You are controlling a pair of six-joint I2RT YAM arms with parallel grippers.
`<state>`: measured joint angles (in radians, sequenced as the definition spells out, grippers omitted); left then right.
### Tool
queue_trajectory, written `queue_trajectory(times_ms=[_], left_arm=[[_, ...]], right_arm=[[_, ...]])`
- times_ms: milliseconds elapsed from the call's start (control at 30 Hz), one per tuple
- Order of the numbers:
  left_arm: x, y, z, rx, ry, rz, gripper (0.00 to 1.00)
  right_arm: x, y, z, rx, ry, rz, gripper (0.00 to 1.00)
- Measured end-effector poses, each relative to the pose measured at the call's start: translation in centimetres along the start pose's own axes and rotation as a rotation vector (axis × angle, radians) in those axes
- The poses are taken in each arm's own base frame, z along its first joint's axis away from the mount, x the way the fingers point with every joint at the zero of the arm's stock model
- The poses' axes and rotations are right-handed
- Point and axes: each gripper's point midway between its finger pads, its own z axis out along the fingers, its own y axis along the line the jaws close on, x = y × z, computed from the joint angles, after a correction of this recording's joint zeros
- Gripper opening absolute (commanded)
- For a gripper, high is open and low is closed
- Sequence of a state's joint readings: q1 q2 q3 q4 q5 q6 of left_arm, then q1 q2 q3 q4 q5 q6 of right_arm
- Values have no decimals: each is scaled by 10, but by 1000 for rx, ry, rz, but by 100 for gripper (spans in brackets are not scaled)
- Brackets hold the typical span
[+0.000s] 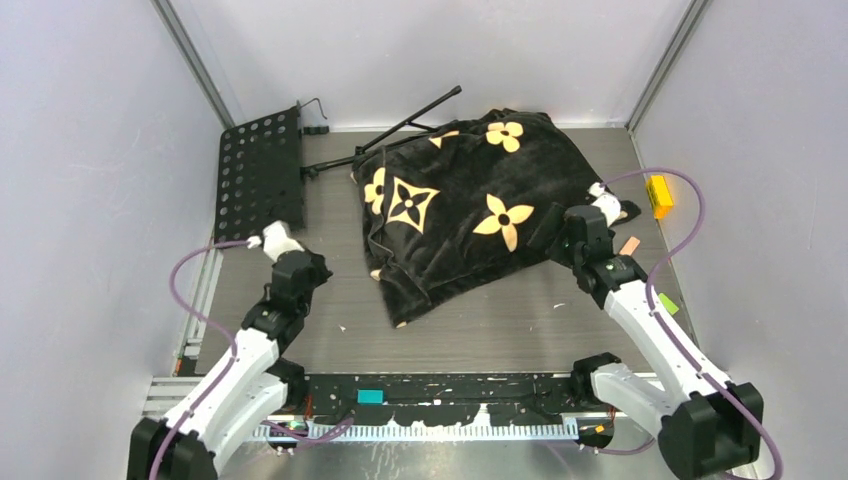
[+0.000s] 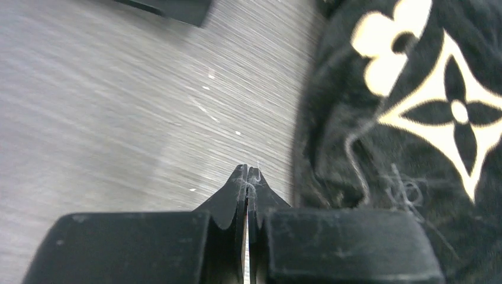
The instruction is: Remove the pillowcase from the pillow
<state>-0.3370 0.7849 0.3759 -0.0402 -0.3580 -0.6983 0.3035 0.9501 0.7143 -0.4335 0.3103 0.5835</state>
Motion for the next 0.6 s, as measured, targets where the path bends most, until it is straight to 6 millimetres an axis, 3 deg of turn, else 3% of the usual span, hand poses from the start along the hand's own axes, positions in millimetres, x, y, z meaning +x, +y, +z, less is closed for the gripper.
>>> queue_trajectory(times_ms=[133,200,233,300,333,367,467,600], left_arm=[[-13,31,-12,-113,-114,-62,0],[-16,36,-14,-133,-135,-68,3],[-16,35,-13,-132,-135,-64,18],[-12,31,-10,-110,-117,-36,58],[-8,26,-8,-83,-94,-18,73],[-4,21,-6,-56,-73,-1,82],[12,11,0,-5,7,38,94],[27,1,8,29,101,77,96]], right_arm=[[-6,-19,11,25,36,114,100],[-9,-22,13,14,45,162,100],[-11,-23,14,8,46,176,100],[-13,-21,14,-11,49,197,100],[-13,-20,14,-21,53,201,100],[-13,-18,14,-30,55,205,99],[-13,-14,13,-50,61,213,100],[-16,-11,10,-71,51,215,100]])
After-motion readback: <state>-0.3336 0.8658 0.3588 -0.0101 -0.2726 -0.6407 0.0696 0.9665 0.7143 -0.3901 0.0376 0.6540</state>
